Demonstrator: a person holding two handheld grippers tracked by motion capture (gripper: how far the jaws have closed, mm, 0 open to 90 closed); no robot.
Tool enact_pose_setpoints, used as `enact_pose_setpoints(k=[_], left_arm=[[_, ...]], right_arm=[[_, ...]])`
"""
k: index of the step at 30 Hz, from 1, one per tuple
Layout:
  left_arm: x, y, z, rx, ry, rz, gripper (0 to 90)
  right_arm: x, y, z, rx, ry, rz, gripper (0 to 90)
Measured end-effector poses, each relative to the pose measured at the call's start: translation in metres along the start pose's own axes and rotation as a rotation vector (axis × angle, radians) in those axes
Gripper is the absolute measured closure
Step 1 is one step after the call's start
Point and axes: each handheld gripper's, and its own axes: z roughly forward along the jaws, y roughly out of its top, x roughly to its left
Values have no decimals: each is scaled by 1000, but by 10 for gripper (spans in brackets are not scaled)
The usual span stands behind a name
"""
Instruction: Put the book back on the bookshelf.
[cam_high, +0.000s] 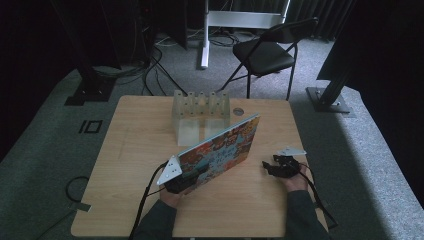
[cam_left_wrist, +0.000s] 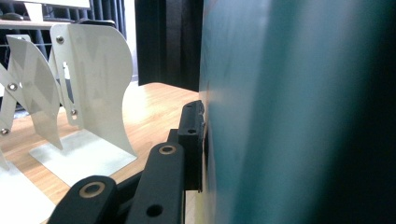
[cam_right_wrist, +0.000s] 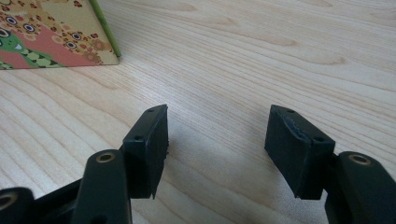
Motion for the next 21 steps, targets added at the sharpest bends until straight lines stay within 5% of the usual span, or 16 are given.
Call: enact_pose_setpoints(k=[21], left_arm=[[-3, -3, 5, 1, 17, 3, 799]], right_arm=[[0, -1, 0, -8, 2, -6, 387]])
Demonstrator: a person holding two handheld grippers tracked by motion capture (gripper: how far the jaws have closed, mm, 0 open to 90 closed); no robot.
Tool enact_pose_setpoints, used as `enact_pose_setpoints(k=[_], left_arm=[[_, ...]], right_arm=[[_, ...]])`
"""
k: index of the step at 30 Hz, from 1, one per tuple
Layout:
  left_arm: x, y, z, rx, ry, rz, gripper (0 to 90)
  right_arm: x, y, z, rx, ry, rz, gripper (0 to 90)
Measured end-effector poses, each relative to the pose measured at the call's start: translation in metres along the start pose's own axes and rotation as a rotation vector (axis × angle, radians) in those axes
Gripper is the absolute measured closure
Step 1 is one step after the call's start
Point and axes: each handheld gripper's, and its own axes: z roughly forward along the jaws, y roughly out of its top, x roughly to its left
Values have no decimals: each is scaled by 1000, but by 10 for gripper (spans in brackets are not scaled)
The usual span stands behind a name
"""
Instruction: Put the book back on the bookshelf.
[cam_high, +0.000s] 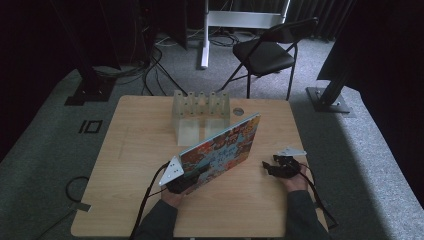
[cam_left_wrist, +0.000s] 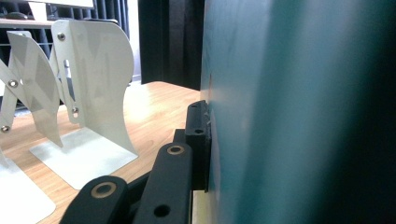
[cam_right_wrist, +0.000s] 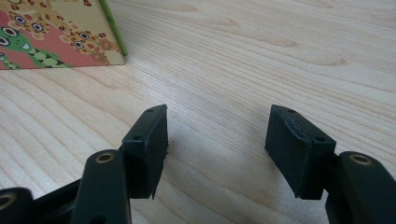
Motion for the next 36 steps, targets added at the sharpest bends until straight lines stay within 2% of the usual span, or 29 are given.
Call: enact_pose_setpoints(k=[6, 12, 36], left_arm=[[-2, 1, 0, 3, 15, -1, 805], [-5, 1, 0, 4, 26, 21, 808], [-2, 0, -13, 7, 41, 7, 809]], right_arm=[[1, 0, 0, 3, -5, -7, 385], [1, 0, 0, 3, -4, -8, 385], [0, 0, 1, 11, -15, -8, 317]])
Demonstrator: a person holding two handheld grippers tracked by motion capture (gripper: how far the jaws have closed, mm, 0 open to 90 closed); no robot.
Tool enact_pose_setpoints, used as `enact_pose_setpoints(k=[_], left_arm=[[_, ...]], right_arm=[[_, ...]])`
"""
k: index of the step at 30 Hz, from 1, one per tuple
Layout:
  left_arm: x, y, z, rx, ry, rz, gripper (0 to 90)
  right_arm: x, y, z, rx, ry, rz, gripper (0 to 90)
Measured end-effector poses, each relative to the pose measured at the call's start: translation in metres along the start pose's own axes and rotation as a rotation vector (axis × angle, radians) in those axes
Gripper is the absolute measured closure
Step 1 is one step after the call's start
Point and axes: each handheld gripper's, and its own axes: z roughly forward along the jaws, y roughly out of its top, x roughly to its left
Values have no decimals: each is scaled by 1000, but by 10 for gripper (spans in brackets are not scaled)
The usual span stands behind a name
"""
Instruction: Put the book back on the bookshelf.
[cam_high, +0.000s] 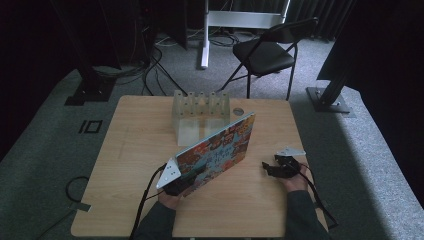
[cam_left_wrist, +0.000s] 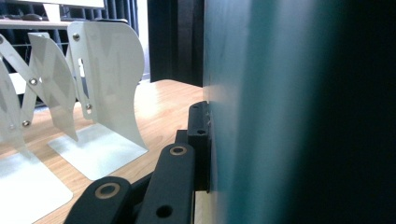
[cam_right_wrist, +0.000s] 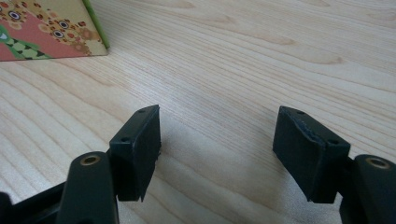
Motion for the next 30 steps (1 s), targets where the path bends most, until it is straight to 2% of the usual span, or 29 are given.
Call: enact_pose_setpoints(k=[12, 30], left_arm=[[0, -1, -6, 0, 12, -5, 809], [1, -1, -14, 1, 25, -8, 808]], right_arm=[[2, 0, 1, 8, 10, -7, 258], [2, 0, 1, 9, 10, -7, 253]])
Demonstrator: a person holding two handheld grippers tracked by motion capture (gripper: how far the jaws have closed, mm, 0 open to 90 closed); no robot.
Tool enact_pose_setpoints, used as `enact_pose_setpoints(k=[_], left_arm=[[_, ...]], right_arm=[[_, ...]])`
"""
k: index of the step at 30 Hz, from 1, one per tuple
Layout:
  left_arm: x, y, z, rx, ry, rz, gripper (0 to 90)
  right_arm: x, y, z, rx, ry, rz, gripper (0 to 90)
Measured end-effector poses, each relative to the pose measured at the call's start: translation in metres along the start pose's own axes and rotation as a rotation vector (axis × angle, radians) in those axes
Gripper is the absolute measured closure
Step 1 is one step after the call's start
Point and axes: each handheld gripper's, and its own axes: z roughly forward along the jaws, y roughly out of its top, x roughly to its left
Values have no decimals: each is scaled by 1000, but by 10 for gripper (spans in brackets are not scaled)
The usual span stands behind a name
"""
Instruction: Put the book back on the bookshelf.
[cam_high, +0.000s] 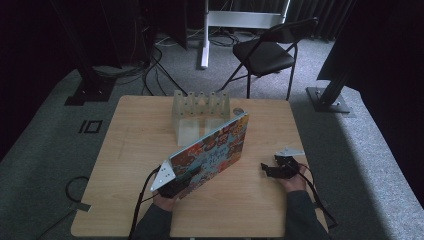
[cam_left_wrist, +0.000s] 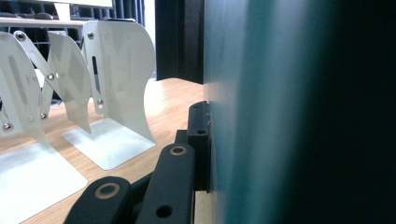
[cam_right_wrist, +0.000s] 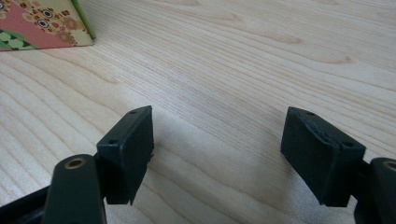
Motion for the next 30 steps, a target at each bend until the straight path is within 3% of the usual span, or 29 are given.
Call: enact_pose_setpoints(k=[30], left_arm=[[10, -1, -15, -3, 41, -29, 807]], right_arm=[[0, 0, 0, 0, 0, 0, 253]])
